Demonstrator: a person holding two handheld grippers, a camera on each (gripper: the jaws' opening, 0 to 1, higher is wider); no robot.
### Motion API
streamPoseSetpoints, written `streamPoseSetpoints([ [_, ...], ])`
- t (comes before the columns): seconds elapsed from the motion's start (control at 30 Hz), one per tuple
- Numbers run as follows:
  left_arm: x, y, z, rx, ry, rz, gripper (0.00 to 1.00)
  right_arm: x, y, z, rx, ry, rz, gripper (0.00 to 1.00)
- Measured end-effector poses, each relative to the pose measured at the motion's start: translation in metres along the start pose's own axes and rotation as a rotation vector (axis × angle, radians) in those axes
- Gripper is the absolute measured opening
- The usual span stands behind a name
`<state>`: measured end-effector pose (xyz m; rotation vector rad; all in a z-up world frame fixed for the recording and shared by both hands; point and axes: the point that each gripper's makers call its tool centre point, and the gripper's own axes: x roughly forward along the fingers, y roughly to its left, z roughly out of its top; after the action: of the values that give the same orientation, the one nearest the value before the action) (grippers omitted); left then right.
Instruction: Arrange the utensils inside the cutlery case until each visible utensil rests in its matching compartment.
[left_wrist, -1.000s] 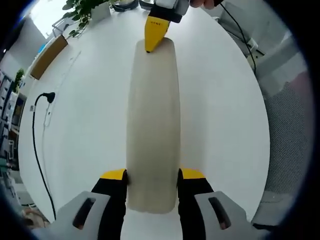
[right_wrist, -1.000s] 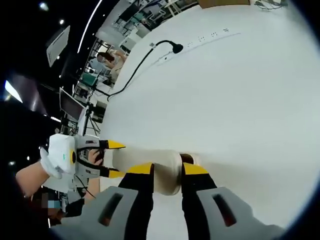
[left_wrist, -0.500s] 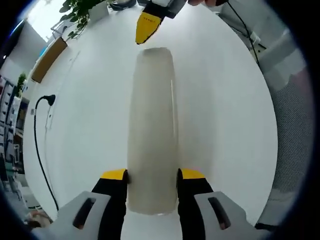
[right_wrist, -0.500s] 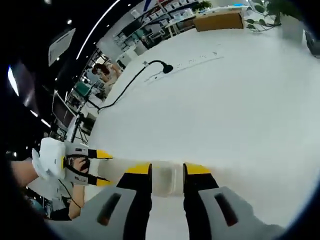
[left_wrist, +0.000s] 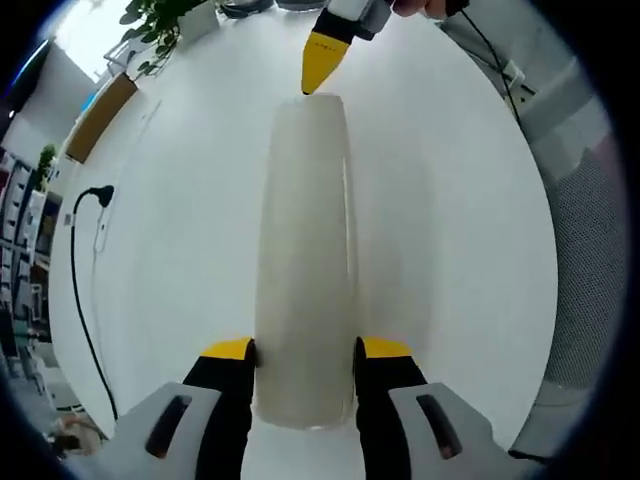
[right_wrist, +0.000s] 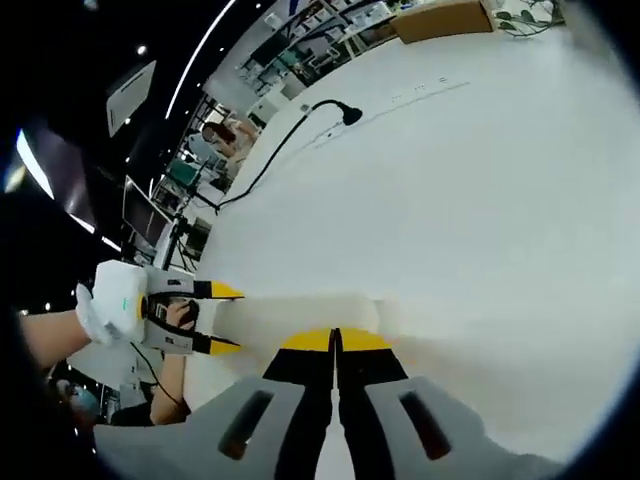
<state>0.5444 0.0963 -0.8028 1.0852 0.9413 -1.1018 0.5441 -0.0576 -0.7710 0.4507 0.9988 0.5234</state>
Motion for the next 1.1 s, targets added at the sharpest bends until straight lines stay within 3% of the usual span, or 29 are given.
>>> streamPoseSetpoints([
  [0.07, 0.0, -0.001, -0.001, 0.017, 0.008, 0.002, 0.41, 0.002, 0.005, 0.0, 0.029, -0.005, 0.033, 0.0],
  [0.13, 0.0, -0.001, -0.002, 0.029, 0.014, 0.006, 0.41, -0.002, -0.004, 0.005, 0.039, -0.03, -0.009, 0.0],
  [0.17, 0.0, -0.001, -0.003, 0.032, 0.018, 0.007, 0.41, -0.005, -0.013, 0.017, 0.029, -0.107, -0.042, 0.0],
  [0.2, 0.0, -0.002, -0.004, 0.032, 0.02, 0.008, 0.41, -0.006, -0.016, 0.019, 0.053, -0.125, -0.045, 0.04],
  [0.27, -0.001, -0.002, -0.005, 0.031, 0.016, 0.007, 0.41, -0.002, -0.016, 0.004, 0.143, -0.046, -0.01, 0.07],
  [0.3, -0.001, -0.002, -0.007, 0.024, 0.02, 0.006, 0.41, -0.001, -0.019, -0.003, 0.138, -0.013, -0.014, 0.04],
  [0.37, -0.001, 0.0, -0.01, 0.015, 0.027, 0.002, 0.41, 0.001, -0.016, 0.001, 0.098, -0.053, -0.006, 0.0],
  [0.47, 0.0, 0.0, -0.011, 0.015, 0.029, 0.0, 0.41, 0.001, -0.004, 0.002, 0.071, -0.054, 0.032, 0.01],
  [0.53, 0.001, -0.001, -0.011, 0.014, 0.031, 0.002, 0.42, 0.005, 0.005, -0.007, 0.036, -0.002, 0.052, 0.0],
  [0.63, 0.001, -0.001, -0.011, 0.019, 0.035, 0.004, 0.42, 0.008, 0.009, -0.008, 0.027, 0.005, 0.052, 0.01],
  [0.7, 0.0, 0.0, -0.013, 0.017, 0.037, 0.005, 0.41, 0.0, 0.004, 0.019, -0.028, -0.142, 0.018, 0.04],
  [0.73, 0.0, 0.0, -0.013, 0.017, 0.036, 0.003, 0.41, -0.004, -0.004, 0.025, 0.006, -0.173, -0.017, 0.1],
  [0.8, 0.0, 0.0, -0.016, 0.005, 0.039, 0.001, 0.41, -0.001, -0.014, 0.018, 0.037, -0.122, -0.045, 0.26],
  [0.9, 0.002, 0.001, -0.018, -0.004, 0.039, 0.002, 0.42, 0.005, -0.015, 0.007, 0.035, -0.076, -0.037, 0.23],
  [1.0, 0.003, 0.002, -0.02, -0.002, 0.043, 0.007, 0.42, 0.01, -0.007, 0.001, 0.006, -0.076, -0.027, 0.28],
  [1.07, 0.003, 0.002, -0.02, -0.005, 0.042, 0.009, 0.42, 0.01, -0.008, -0.002, -0.071, -0.056, -0.069, 0.26],
  [1.1, 0.004, 0.003, -0.02, -0.007, 0.042, 0.01, 0.42, 0.008, -0.011, 0.002, -0.143, -0.076, -0.108, 0.24],
])
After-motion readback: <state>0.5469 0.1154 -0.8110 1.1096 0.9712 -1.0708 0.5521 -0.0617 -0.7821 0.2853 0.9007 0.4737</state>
